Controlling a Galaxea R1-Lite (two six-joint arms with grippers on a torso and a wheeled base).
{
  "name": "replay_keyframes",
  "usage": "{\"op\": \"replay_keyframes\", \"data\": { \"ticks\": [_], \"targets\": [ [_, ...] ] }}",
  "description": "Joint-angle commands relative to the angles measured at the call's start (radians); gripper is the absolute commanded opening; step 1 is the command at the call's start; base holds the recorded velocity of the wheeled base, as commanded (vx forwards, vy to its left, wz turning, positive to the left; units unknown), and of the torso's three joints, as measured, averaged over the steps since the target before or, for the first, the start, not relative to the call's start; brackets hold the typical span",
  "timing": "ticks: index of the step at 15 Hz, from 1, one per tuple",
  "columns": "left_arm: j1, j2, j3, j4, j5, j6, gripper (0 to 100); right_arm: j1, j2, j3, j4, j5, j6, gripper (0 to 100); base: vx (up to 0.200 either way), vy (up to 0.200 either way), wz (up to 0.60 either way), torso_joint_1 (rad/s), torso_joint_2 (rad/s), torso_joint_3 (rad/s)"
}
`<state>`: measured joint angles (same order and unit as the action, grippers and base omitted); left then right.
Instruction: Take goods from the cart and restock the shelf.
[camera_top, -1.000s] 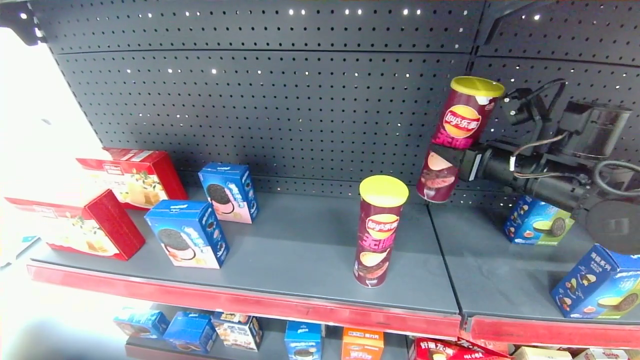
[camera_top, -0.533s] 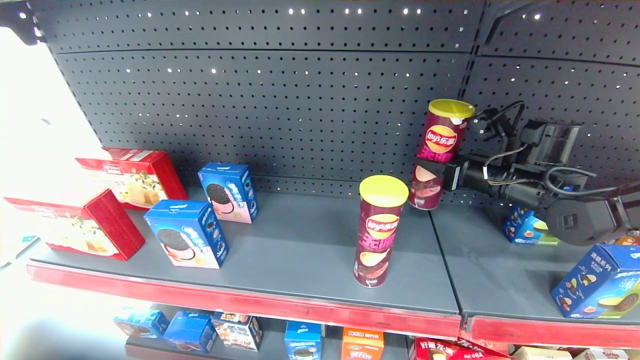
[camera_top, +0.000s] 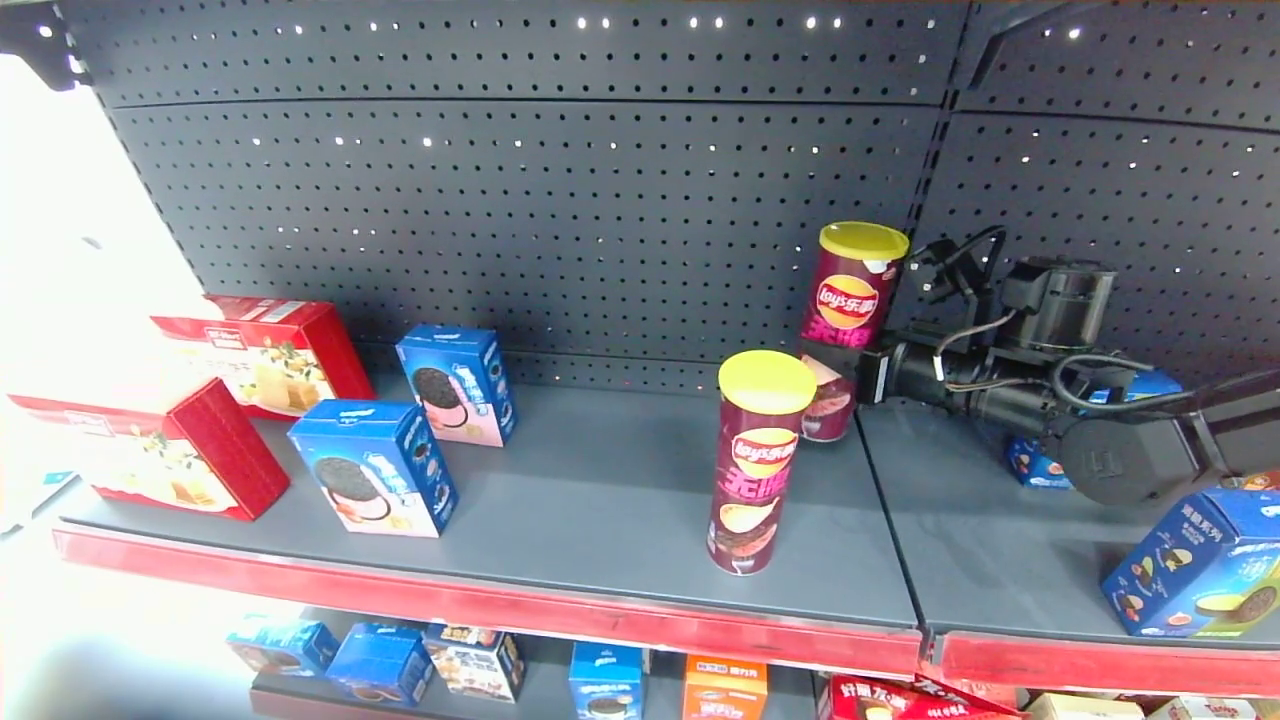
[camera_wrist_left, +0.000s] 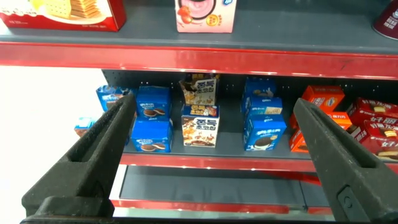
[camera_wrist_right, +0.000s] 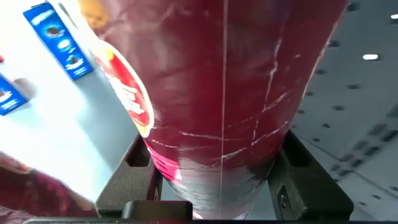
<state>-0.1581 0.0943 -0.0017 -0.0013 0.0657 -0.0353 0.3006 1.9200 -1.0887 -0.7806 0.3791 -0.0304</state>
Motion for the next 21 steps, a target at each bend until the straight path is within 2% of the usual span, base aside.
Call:
{"op": "replay_keyframes", "data": {
  "ticks": [1,10,21],
  "targets": [
    [0.0,0.001,0.0,0.0,0.0,-0.001,100,0.015,0.01,0.016,-0.02,0.001,0.0,0,0.0,0.0,0.0,0.0,0.0,0.0],
    [0.0,0.002,0.0,0.0,0.0,-0.001,100,0.083,0.099,0.032,-0.144,0.007,0.001,0,0.0,0.0,0.0,0.0,0.0,0.0],
    [0.0,0.001,0.0,0.0,0.0,0.0,100,0.077,0.172,-0.034,-0.157,0.007,-0.002,0,0.0,0.0,0.0,0.0,0.0,0.0]
  ]
}}
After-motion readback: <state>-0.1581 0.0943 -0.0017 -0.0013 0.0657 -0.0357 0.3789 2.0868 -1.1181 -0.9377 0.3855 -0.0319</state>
